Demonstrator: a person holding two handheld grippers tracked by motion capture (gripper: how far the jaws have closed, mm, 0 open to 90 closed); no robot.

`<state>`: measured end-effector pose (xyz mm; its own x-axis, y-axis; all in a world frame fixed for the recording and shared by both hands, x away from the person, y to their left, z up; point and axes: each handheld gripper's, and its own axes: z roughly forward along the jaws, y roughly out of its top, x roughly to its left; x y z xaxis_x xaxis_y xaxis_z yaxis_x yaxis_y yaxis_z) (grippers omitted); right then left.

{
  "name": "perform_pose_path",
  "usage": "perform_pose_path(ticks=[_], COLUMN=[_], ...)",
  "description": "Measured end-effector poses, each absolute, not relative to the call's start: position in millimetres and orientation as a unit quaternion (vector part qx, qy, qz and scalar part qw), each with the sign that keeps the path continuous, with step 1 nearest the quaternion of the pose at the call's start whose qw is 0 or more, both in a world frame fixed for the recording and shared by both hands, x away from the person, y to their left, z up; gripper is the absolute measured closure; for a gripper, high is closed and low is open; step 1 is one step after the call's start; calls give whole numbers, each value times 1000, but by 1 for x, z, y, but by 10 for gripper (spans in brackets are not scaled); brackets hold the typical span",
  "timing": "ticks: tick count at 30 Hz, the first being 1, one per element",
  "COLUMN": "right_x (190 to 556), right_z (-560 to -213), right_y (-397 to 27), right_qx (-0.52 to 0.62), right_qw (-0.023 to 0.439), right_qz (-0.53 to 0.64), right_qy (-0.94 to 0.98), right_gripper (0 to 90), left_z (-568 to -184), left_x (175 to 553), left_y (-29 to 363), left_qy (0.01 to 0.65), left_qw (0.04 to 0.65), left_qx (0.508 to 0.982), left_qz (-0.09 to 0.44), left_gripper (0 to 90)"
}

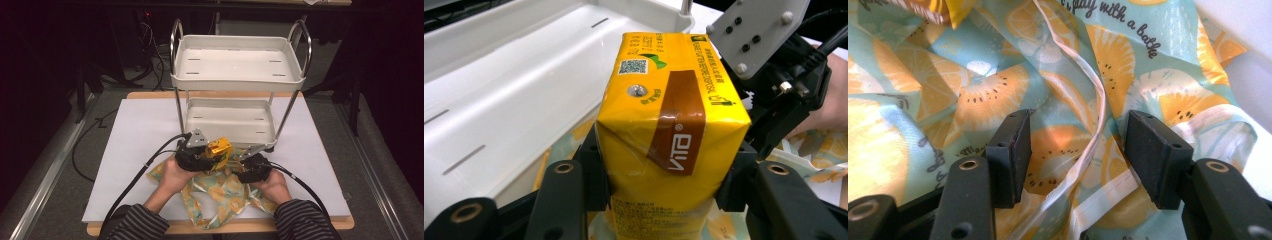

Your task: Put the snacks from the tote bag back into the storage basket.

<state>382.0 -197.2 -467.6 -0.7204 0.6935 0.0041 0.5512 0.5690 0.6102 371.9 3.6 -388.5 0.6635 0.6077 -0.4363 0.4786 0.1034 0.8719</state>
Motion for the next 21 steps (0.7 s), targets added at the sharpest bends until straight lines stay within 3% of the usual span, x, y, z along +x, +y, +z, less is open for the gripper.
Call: perform_pose_path(ticks=[21], right_x=[382], right_z=[-467], right_y=[-197], right_qx=[355], right_qw=[117], right_qz=[298], right_qy=[878], right_gripper=[450], left_z=[-366], left_x=[387], left_y=[19], left_qy=[429], left_qw=[649], left_qx=[626], left_qz=[53], left_gripper=[526])
